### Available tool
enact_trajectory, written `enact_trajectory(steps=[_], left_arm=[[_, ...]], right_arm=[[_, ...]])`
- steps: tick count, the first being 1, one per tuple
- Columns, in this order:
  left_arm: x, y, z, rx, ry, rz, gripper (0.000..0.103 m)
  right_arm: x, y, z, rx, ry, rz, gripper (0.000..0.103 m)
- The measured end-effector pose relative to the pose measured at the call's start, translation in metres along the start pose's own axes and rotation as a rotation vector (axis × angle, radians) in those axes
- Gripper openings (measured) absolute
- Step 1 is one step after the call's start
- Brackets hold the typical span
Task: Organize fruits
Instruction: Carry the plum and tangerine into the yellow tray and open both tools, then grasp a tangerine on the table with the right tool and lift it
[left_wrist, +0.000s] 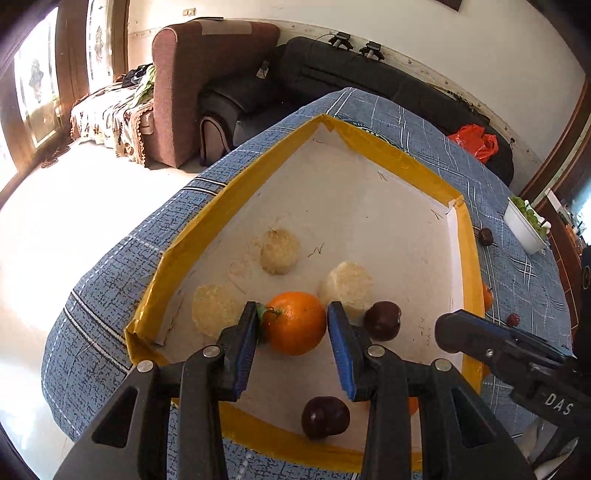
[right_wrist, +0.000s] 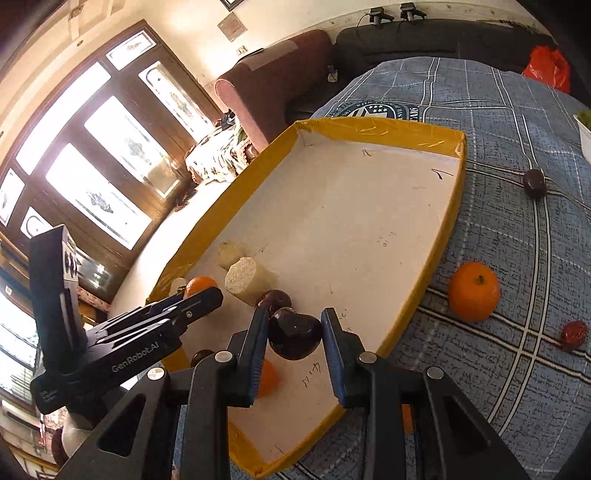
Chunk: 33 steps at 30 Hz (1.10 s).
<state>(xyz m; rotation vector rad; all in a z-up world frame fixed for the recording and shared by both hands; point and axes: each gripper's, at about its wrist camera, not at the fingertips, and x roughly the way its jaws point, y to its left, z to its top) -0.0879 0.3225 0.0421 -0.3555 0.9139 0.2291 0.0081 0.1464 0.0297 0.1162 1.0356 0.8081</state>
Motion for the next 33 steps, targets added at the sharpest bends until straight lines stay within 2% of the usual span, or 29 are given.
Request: enact_trajectory(steps=[2, 5, 9, 14, 15, 18, 25, 29, 33], left_arm=[[-0.005, 0.005, 0.0, -0.016, -0.014, -0.017, 0.039], [-0.018, 0.009, 0.0, -0.04, -0.043, -0.027, 0.047], [-0.036, 0.006, 0.0, -0.052, -0.087, -0.042, 0.062], [-0.053, 0.004, -0.002, -0.075, -0.119, -0.063, 0.07], [-0.056, 0.003, -0.003, -0.077, -0.124, -0.066, 0.072], [-0.062, -0.002, -0.007, -0.08, -0.129, -0.079, 0.073], [-0.063, -0.027, -0.015, -0.05, -0.111, -0.117, 0.074], [-0.067, -0.045, -0.022, -0.02, -0.106, -0.14, 0.074], [-0.075, -0.059, -0.028, 0.02, -0.114, -0.143, 0.074]], right_arm=[[0.004, 0.003, -0.001, -0.017, 0.007, -0.021, 0.034], [0.01, 0.006, 0.003, -0.04, 0.002, -0.056, 0.034], [0.01, 0.01, 0.005, -0.042, -0.012, -0.052, 0.043], [-0.018, 0.006, 0.008, -0.045, -0.068, -0.051, 0.047], [-0.028, 0.002, 0.007, -0.041, -0.086, -0.054, 0.05], [-0.058, -0.015, 0.003, -0.011, -0.142, -0.081, 0.057], [-0.11, -0.086, -0.022, 0.117, -0.189, -0.178, 0.058], [-0.106, -0.098, -0.042, 0.121, -0.143, -0.172, 0.058], [-0.079, -0.077, -0.053, 0.032, -0.083, -0.152, 0.058]])
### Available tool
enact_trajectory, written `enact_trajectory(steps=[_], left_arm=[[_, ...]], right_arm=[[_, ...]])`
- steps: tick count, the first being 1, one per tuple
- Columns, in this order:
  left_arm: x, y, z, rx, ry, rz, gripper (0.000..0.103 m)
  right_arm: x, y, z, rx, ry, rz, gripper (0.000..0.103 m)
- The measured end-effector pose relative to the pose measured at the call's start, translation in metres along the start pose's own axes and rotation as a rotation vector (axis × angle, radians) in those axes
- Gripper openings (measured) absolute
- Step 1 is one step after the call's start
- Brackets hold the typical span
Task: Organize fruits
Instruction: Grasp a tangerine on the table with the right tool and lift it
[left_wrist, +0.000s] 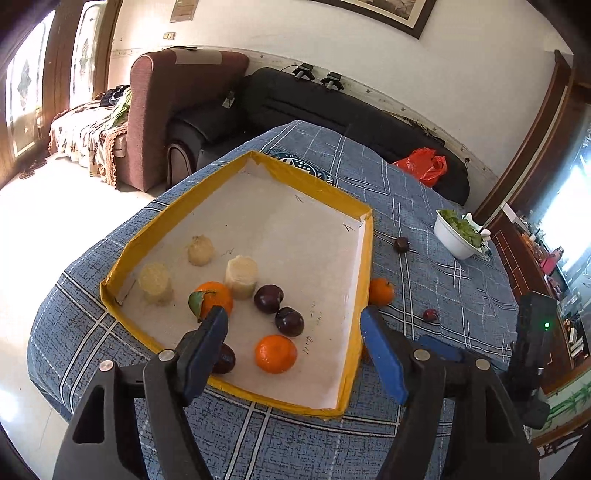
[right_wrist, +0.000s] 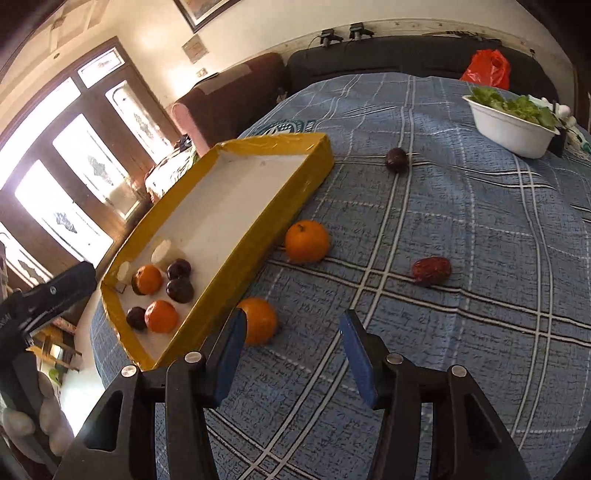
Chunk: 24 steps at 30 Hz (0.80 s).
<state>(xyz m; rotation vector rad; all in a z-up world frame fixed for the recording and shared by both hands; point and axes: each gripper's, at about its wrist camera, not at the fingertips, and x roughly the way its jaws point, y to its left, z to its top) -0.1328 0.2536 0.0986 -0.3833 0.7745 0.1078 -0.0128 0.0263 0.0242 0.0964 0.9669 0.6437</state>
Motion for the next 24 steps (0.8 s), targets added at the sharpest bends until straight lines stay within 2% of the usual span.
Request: enact_trajectory(steps=[7, 9, 11, 16, 24], left_arm=[[-0.011, -0.007, -0.006, 0.023, -0.011, -0.009, 0.075], [-0.01, -0.01, -0.008, 0.027, -0.009, -0.021, 0.075], [-0.007, -0.015, -0.01, 0.031, 0.004, -0.035, 0.075], [-0.005, -0.042, -0.016, 0.067, 0.031, -0.078, 0.075], [-0.036, -0.105, -0.033, 0.191, -0.035, -0.178, 0.075]], right_arm=[[0.031, 0.023, -0.005, -0.057, 0.03, -0.005, 0.058], [0.037, 0.023, -0.007, -0.048, 0.036, -0.003, 0.042], [0.033, 0.023, -0.008, -0.029, 0.027, -0.001, 0.04], [-0.005, 0.008, -0.019, 0.007, -0.045, -0.034, 0.039], [-0.096, -0.022, -0.042, 0.086, -0.183, -0.08, 0.039]])
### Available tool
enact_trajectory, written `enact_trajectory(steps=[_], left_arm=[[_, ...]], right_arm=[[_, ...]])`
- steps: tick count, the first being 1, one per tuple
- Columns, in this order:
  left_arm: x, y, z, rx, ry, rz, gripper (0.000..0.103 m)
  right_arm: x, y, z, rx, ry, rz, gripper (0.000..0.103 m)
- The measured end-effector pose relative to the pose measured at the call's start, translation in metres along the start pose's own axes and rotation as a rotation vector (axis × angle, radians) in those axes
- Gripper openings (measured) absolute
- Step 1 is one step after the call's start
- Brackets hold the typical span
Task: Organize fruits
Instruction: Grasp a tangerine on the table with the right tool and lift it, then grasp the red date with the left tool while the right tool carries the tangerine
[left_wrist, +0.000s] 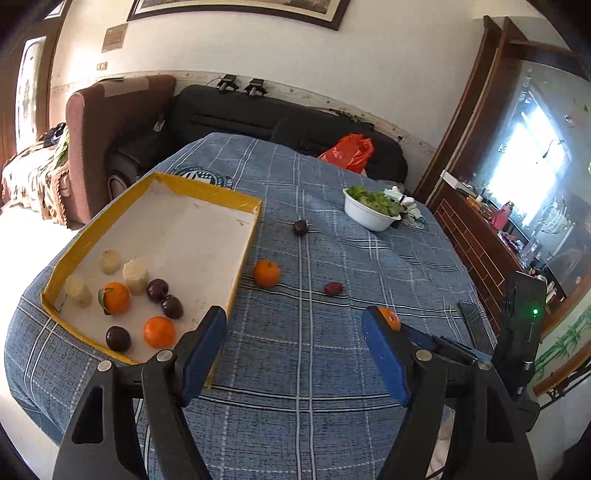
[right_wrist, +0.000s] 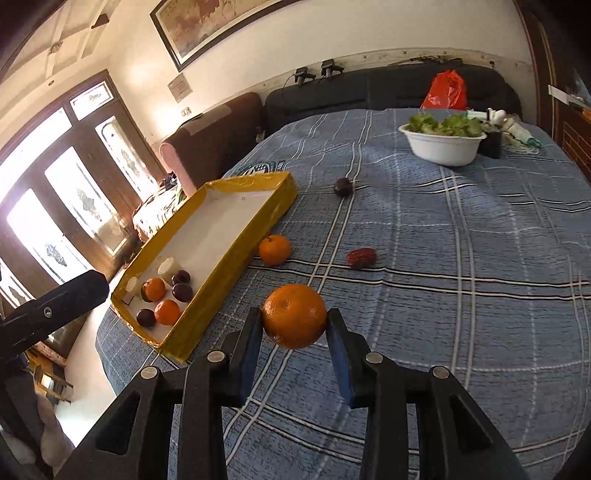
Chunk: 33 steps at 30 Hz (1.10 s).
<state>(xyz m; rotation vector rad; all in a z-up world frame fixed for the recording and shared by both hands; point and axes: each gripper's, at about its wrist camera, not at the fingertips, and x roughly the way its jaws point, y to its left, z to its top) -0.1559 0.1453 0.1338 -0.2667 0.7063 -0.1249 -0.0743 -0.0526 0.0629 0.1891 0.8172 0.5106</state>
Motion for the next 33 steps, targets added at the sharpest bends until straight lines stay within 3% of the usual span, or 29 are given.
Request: enact_trajectory(steps=[8, 15, 21, 25, 27, 30, 33], left_arm=[[-0.023, -0.023, -0.007, 0.047, -0.052, -0.021, 0.075], [-0.052, -0.023, 0.007, 0.012, -0.117, -0.076, 0.075], [-0.084, -0.041, 0.036, 0.059, -0.176, -0.12, 0.075], [-0.112, -0.058, 0.059, 0.125, -0.241, -0.085, 0.078], [-0.12, -0.065, 0.068, 0.159, -0.268, -0.061, 0.086], [-0.117, -0.069, 0.071, 0.178, -0.285, -0.044, 0.09], [-0.088, -0.065, 0.068, 0.156, -0.229, -0.046, 0.091]], right_arm=[[-0.047, -0.033, -0.012, 0.111, -0.076, -0.009, 0.039], [-0.075, -0.049, -0.003, 0.15, -0.125, 0.003, 0.039], [-0.121, -0.056, 0.031, 0.135, -0.204, -0.004, 0.039], [-0.169, -0.056, 0.073, 0.094, -0.278, -0.026, 0.039], [-0.191, -0.055, 0.094, 0.063, -0.299, -0.045, 0.04], [-0.212, -0.059, 0.11, 0.029, -0.31, -0.065, 0.04], [-0.206, -0.071, 0.105, 0.035, -0.29, -0.068, 0.04]])
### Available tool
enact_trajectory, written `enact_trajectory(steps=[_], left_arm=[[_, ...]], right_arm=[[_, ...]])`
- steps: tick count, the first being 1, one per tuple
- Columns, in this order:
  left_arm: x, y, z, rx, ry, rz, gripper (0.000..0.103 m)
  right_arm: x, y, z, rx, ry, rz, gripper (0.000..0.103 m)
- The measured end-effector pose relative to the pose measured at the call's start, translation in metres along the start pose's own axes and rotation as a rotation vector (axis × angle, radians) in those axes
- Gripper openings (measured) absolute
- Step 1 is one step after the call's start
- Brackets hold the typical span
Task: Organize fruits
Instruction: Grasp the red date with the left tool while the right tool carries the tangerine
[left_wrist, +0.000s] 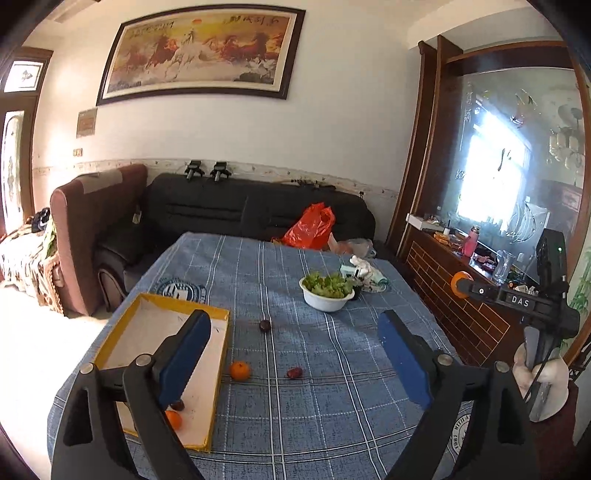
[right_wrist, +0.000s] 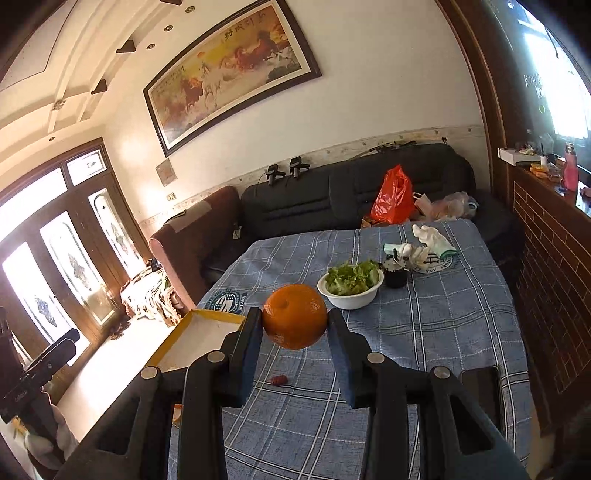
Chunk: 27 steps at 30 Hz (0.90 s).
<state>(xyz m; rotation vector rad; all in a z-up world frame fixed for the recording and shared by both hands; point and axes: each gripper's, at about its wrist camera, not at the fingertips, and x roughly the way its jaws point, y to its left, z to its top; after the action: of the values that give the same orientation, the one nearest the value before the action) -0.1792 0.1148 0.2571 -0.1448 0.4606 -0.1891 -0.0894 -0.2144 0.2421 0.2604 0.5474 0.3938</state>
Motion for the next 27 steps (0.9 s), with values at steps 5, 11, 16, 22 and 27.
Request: enact_trajectory(steps=[5, 11, 16, 22, 27], left_arm=[[0.079, 0.019, -0.032, -0.055, 0.177, -0.013, 0.091], [0.173, 0.024, -0.078, -0.058, 0.368, -0.025, 0.056], [0.228, 0.009, -0.102, 0.022, 0.448, -0.02, 0.052], [0.274, -0.011, -0.12, 0.156, 0.494, -0.033, 0.052], [0.296, -0.012, -0.131, 0.198, 0.544, -0.047, 0.052]], right_arm=[[0.067, -0.03, -0.062, 0.091, 0.159, 0.018, 0.04], [0.16, -0.053, -0.141, 0.16, 0.378, -0.002, 0.039], [0.191, -0.051, -0.162, 0.136, 0.419, -0.013, 0.039], [0.198, -0.046, -0.168, 0.06, 0.418, -0.053, 0.039], [0.201, -0.049, -0.167, 0.072, 0.421, -0.046, 0.039]])
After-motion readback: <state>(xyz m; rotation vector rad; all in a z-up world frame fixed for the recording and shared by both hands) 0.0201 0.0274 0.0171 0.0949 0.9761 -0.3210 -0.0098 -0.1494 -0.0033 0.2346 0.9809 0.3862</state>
